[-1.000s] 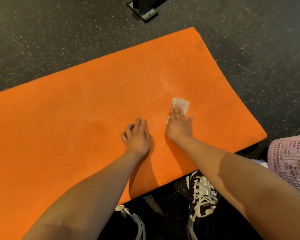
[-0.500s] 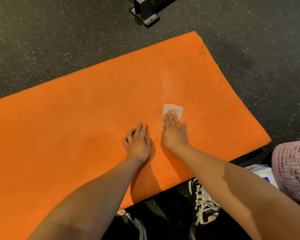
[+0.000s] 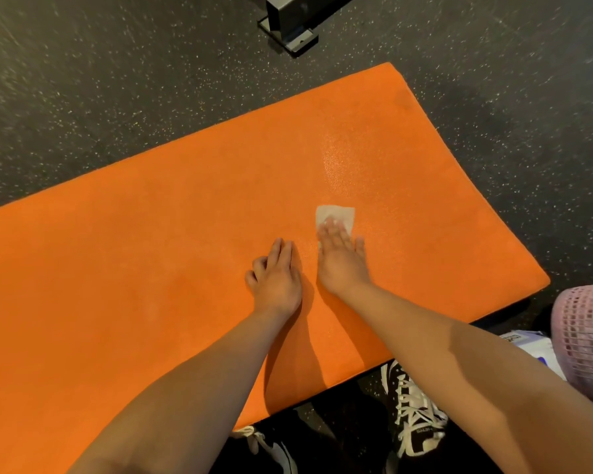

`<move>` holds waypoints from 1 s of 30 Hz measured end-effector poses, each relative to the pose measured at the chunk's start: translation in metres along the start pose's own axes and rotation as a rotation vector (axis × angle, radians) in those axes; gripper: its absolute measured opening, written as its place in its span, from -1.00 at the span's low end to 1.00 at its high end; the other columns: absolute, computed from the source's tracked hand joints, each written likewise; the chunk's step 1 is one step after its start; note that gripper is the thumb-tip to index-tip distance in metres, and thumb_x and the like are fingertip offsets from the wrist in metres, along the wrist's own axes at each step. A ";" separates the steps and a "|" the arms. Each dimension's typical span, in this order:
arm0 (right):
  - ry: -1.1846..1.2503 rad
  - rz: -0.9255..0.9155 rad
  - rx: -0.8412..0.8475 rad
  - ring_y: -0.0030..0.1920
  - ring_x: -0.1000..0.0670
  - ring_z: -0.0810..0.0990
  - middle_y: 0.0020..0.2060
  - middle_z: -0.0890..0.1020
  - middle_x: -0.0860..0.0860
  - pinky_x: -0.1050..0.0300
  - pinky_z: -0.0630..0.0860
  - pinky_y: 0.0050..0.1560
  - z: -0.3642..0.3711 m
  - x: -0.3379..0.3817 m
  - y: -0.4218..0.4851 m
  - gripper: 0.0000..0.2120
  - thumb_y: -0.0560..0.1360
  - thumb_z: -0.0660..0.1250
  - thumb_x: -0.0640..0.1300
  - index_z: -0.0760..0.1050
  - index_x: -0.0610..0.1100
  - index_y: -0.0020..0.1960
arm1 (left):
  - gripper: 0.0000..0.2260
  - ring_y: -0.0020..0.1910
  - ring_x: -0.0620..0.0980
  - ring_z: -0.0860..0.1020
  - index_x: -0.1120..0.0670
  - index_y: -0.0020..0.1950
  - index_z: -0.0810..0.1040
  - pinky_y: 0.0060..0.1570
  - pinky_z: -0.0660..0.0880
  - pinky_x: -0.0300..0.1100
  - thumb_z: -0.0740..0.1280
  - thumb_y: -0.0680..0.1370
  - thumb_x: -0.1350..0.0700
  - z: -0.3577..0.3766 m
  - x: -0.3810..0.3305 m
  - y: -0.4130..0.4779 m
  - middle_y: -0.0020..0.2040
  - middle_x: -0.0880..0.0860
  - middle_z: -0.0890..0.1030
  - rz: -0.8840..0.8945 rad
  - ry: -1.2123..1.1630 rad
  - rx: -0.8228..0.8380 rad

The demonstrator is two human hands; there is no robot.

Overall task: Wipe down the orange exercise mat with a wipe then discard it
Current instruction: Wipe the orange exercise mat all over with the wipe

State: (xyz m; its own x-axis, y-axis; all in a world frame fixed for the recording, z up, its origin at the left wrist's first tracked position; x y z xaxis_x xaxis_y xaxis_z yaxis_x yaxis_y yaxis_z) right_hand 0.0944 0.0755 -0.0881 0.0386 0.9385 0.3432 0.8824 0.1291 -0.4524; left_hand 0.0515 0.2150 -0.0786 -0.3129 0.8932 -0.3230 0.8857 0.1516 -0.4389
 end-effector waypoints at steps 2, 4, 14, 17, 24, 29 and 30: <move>-0.032 -0.197 0.077 0.63 0.05 -0.19 0.65 -0.11 0.07 -0.18 -0.25 0.58 0.008 0.022 -0.003 -0.43 0.70 0.01 -0.10 -0.10 0.02 0.66 | -0.55 0.44 0.04 0.16 -0.19 0.60 0.12 0.37 0.10 0.06 0.04 0.70 -0.02 -0.002 -0.003 0.012 0.64 -0.16 -0.01 -0.021 -0.012 -0.025; -0.050 -0.323 0.146 0.63 0.08 -0.17 0.65 -0.07 0.12 -0.19 -0.25 0.59 0.010 0.029 -0.001 -0.39 0.68 0.03 -0.11 -0.11 0.05 0.66 | -0.54 0.49 0.02 0.11 -0.21 0.60 0.12 0.41 0.07 0.10 0.05 0.69 -0.01 -0.002 -0.005 0.020 0.64 -0.17 -0.01 -0.034 -0.003 -0.045; -0.015 -0.008 0.005 0.62 0.01 -0.26 0.64 -0.19 0.07 -0.27 -0.22 0.57 -0.012 0.006 0.032 -0.38 0.68 0.06 -0.14 -0.14 -0.02 0.66 | -0.53 0.55 -0.01 0.00 -0.25 0.60 0.05 0.46 -0.04 0.10 0.05 0.69 -0.08 0.007 0.003 0.024 0.63 -0.21 -0.08 -0.028 -0.007 -0.026; -0.033 -0.189 0.142 0.62 0.05 -0.25 0.65 -0.15 0.09 -0.24 -0.23 0.58 0.001 0.035 0.016 -0.45 0.72 0.00 -0.04 -0.09 0.00 0.66 | -0.56 0.56 -0.03 0.00 -0.23 0.61 0.09 0.46 -0.06 0.04 0.03 0.71 -0.08 0.002 0.001 0.023 0.63 -0.21 -0.04 -0.028 -0.046 -0.011; -0.114 0.004 0.085 0.60 0.07 -0.34 0.61 -0.31 0.11 -0.27 -0.29 0.55 -0.011 -0.021 0.002 -0.46 0.73 -0.15 0.00 -0.24 0.02 0.66 | -0.55 0.58 0.03 -0.01 -0.16 0.61 0.16 0.48 -0.06 0.11 0.04 0.70 -0.09 0.005 0.005 -0.004 0.64 -0.12 0.02 0.024 0.004 -0.012; -0.045 0.003 0.178 0.60 0.02 -0.34 0.62 -0.28 0.06 -0.29 -0.27 0.56 0.010 0.008 -0.033 -0.46 0.73 -0.14 0.00 -0.22 -0.02 0.66 | -0.57 0.48 0.07 0.12 -0.15 0.59 0.20 0.42 0.07 0.09 0.05 0.70 -0.08 0.008 -0.004 -0.022 0.64 -0.11 0.04 -0.048 0.018 -0.019; -0.072 -0.054 0.205 0.60 0.03 -0.34 0.63 -0.27 0.07 -0.29 -0.26 0.56 0.012 0.010 -0.039 -0.46 0.74 -0.13 0.01 -0.21 -0.01 0.66 | -0.56 0.49 0.07 0.12 -0.15 0.59 0.19 0.42 0.06 0.09 0.04 0.70 -0.08 0.008 -0.004 -0.022 0.64 -0.11 0.03 -0.047 0.016 0.003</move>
State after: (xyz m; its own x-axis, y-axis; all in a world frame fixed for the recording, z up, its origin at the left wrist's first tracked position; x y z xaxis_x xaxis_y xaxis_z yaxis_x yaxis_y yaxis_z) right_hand 0.0547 0.0833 -0.0774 -0.0463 0.9479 0.3151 0.7681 0.2355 -0.5955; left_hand 0.0304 0.2043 -0.0738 -0.3490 0.8917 -0.2882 0.8688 0.1926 -0.4561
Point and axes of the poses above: each hand's wrist, its own y-axis towards the middle knuckle, its own z-axis out of the palm, x = y × z, the point moved 3 cm from there along y, towards the middle knuckle
